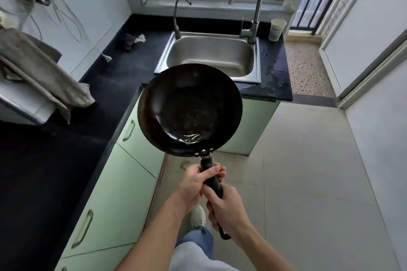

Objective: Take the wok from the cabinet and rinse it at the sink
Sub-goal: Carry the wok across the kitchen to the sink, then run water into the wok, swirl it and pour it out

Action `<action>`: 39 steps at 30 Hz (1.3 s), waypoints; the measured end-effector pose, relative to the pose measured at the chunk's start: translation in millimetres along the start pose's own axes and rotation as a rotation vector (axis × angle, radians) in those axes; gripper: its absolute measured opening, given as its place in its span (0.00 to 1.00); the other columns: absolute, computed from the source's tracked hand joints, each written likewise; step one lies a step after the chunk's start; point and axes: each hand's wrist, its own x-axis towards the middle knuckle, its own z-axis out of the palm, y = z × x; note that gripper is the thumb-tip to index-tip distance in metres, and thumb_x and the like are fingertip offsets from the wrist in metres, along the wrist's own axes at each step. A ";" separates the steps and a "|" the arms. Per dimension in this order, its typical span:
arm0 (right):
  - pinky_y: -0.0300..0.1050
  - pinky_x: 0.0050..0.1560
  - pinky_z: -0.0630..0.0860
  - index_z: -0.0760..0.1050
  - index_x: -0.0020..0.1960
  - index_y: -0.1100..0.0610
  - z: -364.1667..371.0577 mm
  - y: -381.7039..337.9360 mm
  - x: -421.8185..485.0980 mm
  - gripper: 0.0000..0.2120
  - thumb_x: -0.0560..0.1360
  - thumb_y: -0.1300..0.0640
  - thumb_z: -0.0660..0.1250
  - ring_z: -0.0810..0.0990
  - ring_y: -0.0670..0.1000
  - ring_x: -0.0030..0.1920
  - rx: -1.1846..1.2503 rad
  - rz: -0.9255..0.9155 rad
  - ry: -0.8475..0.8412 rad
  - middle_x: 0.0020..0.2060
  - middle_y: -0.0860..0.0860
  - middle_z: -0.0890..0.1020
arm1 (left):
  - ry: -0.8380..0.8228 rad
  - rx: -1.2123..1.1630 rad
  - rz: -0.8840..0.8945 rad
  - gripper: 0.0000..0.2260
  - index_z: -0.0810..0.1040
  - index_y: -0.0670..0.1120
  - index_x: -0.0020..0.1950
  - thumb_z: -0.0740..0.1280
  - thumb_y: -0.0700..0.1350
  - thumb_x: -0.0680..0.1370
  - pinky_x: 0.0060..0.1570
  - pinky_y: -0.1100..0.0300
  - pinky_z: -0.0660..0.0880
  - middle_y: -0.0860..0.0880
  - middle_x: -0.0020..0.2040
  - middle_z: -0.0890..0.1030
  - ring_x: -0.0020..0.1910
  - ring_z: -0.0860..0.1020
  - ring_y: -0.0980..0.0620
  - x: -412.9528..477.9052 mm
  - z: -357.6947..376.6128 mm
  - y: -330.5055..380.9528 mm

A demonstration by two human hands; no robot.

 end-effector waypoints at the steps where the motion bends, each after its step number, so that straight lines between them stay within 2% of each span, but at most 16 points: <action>1: 0.43 0.22 0.68 0.74 0.39 0.60 3.7 -10.6 17.4 0.13 0.79 0.54 0.68 0.71 0.51 0.22 0.005 0.006 0.006 0.26 0.53 0.75 | -0.005 -0.002 -0.004 0.12 0.75 0.31 0.59 0.67 0.35 0.77 0.44 0.60 0.80 0.40 0.49 0.83 0.45 0.83 0.49 15.1 -2.7 14.8; 8: 0.41 0.22 0.68 0.72 0.37 0.59 23.3 -70.1 116.8 0.13 0.79 0.56 0.66 0.71 0.50 0.21 0.020 0.039 0.056 0.25 0.53 0.74 | -0.023 0.018 -0.023 0.10 0.76 0.32 0.58 0.67 0.34 0.77 0.44 0.59 0.80 0.40 0.48 0.83 0.43 0.83 0.49 100.6 -18.3 96.4; 12: 0.42 0.21 0.67 0.71 0.36 0.58 25.1 -89.1 151.2 0.13 0.79 0.56 0.66 0.70 0.50 0.20 0.022 0.059 0.089 0.25 0.53 0.74 | -0.029 0.004 -0.072 0.09 0.75 0.32 0.57 0.67 0.34 0.77 0.45 0.58 0.80 0.41 0.45 0.84 0.42 0.83 0.49 137.3 -21.4 120.2; 20: 0.42 0.21 0.69 0.73 0.37 0.59 9.5 -115.6 223.7 0.13 0.80 0.56 0.66 0.71 0.50 0.21 0.014 0.069 0.119 0.23 0.50 0.75 | -0.043 0.033 -0.091 0.14 0.73 0.28 0.61 0.66 0.33 0.78 0.46 0.60 0.80 0.40 0.47 0.83 0.42 0.83 0.50 208.9 -13.4 156.9; 27: 0.45 0.21 0.70 0.74 0.42 0.67 -25.4 -146.8 302.1 0.16 0.80 0.54 0.64 0.71 0.53 0.22 0.006 0.088 0.062 0.26 0.54 0.76 | 0.026 0.032 -0.099 0.09 0.76 0.31 0.56 0.67 0.34 0.78 0.45 0.61 0.80 0.41 0.46 0.84 0.42 0.83 0.51 287.4 9.1 191.9; 32: 0.47 0.23 0.71 0.74 0.42 0.67 -59.0 -173.5 357.1 0.16 0.81 0.54 0.64 0.72 0.54 0.23 -0.014 0.105 0.015 0.27 0.54 0.76 | 0.090 0.069 -0.100 0.05 0.80 0.35 0.50 0.67 0.36 0.78 0.47 0.59 0.80 0.42 0.46 0.85 0.42 0.83 0.51 338.7 37.9 219.5; 36: 0.45 0.22 0.72 0.75 0.43 0.64 -74.7 -183.9 390.2 0.14 0.81 0.55 0.64 0.72 0.52 0.23 -0.020 0.137 -0.003 0.26 0.53 0.76 | 0.135 0.064 -0.113 0.06 0.81 0.35 0.51 0.67 0.37 0.79 0.47 0.60 0.80 0.42 0.47 0.85 0.44 0.84 0.51 367.4 50.8 229.8; 39: 0.42 0.21 0.71 0.76 0.45 0.64 -80.9 -186.3 408.1 0.12 0.81 0.55 0.64 0.72 0.50 0.22 0.004 0.168 -0.016 0.26 0.53 0.76 | 0.144 0.077 -0.163 0.09 0.81 0.34 0.54 0.66 0.39 0.79 0.51 0.58 0.80 0.42 0.47 0.85 0.46 0.83 0.50 384.3 53.8 234.6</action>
